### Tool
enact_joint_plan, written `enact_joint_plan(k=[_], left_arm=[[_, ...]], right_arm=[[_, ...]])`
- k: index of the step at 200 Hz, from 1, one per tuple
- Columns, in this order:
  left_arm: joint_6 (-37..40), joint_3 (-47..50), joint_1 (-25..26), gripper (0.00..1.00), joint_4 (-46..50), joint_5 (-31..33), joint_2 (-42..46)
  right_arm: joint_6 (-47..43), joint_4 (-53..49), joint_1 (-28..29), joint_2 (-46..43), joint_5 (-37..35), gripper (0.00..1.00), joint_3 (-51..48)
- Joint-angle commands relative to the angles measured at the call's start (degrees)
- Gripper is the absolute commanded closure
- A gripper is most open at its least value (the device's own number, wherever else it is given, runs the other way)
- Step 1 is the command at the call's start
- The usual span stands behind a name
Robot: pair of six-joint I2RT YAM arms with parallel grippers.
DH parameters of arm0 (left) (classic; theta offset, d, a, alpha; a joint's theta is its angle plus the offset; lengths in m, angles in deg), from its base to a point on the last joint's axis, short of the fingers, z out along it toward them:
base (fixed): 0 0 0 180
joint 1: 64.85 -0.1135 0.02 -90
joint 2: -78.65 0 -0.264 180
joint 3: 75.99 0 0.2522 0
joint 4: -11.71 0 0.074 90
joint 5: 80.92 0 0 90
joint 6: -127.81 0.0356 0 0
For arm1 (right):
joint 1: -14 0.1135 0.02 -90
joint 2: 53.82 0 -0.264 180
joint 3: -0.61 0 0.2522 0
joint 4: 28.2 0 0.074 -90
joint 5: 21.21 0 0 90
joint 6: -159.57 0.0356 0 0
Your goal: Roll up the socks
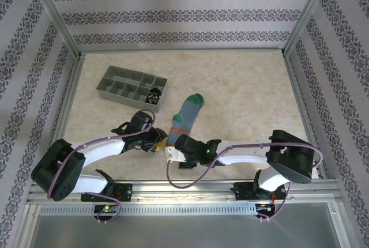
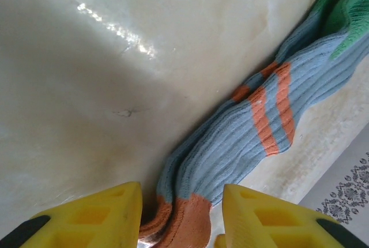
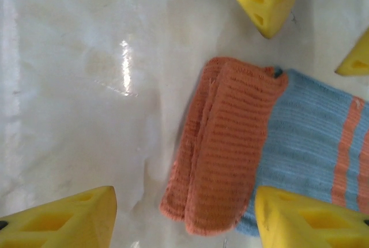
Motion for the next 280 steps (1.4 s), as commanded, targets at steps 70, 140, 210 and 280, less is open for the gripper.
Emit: enact_joint_plan(k=[70, 140, 210, 280], left_arm=[[-1.5, 0.83, 0.97, 0.62, -1.94, -0.08, 0.27], [1.4, -0.11, 0.46, 0.62, 7.36, 3.76, 5.85], [3.9, -0.94, 0.36, 0.62, 9.56, 3.97, 6.43], [5.84, -2.08, 0.88, 0.7, 5.87, 0.86, 3.42]], right_arm=[[-0.08, -0.12, 1.2, 5.62, -8.32, 0.86, 5.27], [11.68, -9.96, -5.42, -0.2, 12.74, 1.0, 6.67], [21.86, -12.02, -19.25, 5.55, 35.92, 1.0, 10.68], [26.29, -16.52, -27.25, 16.99, 43.27, 1.0, 18.17]])
